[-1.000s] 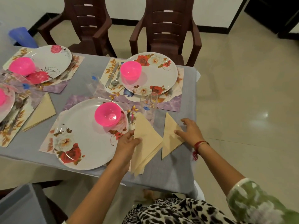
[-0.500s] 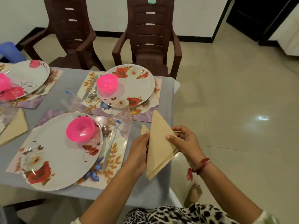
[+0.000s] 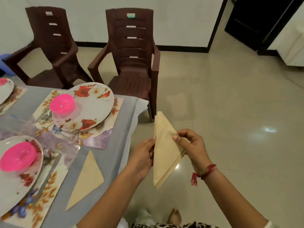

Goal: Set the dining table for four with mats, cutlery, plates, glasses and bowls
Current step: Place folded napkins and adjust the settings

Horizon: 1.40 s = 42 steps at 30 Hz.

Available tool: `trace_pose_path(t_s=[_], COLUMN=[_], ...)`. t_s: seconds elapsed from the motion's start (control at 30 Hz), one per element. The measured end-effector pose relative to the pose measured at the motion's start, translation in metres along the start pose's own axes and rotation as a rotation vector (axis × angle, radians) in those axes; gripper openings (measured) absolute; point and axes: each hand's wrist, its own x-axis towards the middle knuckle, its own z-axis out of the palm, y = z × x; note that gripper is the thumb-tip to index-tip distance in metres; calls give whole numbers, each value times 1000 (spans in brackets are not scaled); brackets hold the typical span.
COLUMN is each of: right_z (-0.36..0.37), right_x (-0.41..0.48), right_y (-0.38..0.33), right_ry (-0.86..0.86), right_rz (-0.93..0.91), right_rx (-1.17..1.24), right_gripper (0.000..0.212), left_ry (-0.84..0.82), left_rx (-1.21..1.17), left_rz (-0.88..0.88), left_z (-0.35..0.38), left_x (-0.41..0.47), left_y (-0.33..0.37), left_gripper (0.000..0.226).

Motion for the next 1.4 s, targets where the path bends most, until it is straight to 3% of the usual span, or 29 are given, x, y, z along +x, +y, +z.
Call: trace_pose_path(t_s=[0.3, 0.53, 0.73, 1.1, 1.4], right_z=[-22, -5, 21, 105, 253], right_x=[106, 231, 333, 509, 527], right_y=[-9, -45, -75, -105, -103], right_ry=[-67, -187, -289, -770, -1215], right_rz=[145, 138, 164, 174, 199], right_rx=[93, -52, -14, -140, -218], right_gripper=[8, 9, 14, 15, 18], left_ry=[124, 221, 444, 859, 1105], left_rx=[-19, -27, -127, -236, -451], left_rz=[20, 113, 219, 301, 395], left_z=[33, 42, 46, 40, -32], left_x=[76, 153, 208, 298, 281], left_y=[35, 107, 170, 260, 279], left_gripper=[25, 18, 12, 6, 23])
